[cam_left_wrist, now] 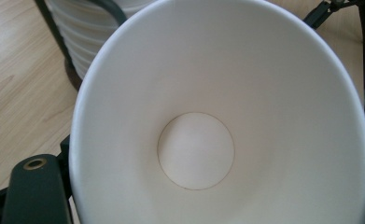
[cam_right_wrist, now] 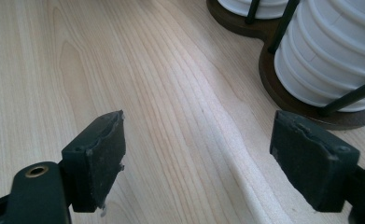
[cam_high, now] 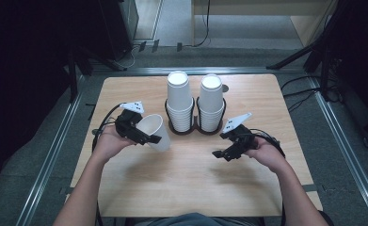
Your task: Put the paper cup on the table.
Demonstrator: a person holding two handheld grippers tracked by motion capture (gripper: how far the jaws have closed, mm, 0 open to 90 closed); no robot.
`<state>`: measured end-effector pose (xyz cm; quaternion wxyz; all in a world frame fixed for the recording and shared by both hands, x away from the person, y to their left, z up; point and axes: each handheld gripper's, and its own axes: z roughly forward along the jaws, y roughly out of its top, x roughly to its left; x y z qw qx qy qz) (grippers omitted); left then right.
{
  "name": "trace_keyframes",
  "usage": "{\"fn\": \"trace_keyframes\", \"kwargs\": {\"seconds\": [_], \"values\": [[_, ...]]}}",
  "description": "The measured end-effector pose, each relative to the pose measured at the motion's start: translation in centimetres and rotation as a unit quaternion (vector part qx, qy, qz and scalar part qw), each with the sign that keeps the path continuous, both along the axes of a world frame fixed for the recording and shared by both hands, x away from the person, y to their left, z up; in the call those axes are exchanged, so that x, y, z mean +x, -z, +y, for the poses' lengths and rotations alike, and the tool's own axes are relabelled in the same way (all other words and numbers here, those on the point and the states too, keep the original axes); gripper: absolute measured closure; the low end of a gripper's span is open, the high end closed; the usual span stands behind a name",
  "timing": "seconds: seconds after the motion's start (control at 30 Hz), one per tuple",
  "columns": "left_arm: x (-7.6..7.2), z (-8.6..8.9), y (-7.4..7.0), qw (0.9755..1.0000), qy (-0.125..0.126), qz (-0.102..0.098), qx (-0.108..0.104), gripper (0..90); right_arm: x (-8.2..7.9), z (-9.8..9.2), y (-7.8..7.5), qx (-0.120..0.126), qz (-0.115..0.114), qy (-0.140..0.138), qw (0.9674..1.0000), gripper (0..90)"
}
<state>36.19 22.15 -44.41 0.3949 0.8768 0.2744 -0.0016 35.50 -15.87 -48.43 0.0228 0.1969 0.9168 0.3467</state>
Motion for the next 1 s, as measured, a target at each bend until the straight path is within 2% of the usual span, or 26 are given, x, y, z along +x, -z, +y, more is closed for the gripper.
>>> {"fn": "trace_keyframes", "kwargs": {"seconds": [0.53,0.6,0.77,0.83,1.0], "values": [[0.6,3.0,0.4,0.999,-0.041,0.001,0.017,15.2,-0.1,0.1,0.1,-0.006,-0.001,-0.004,1.0,18.4],[0.8,3.3,0.4,0.9986,-0.049,0.002,0.016,15.0,-0.1,0.1,0.1,-0.008,-0.002,-0.004,1.0,18.4],[1.2,4.1,0.4,0.9973,-0.069,-0.011,0.024,14.9,-0.1,0.2,0.2,-0.009,0.0,-0.007,0.9999,18.4],[1.3,4.5,0.6,0.9969,-0.074,-0.008,0.025,14.7,-0.1,0.2,0.2,-0.01,-0.001,-0.01,0.9999,18.4],[1.6,5.6,0.8,0.9945,-0.096,-0.011,0.039,14.2,-0.1,0.3,0.3,-0.013,-0.002,-0.011,0.9999,18.4]]}}
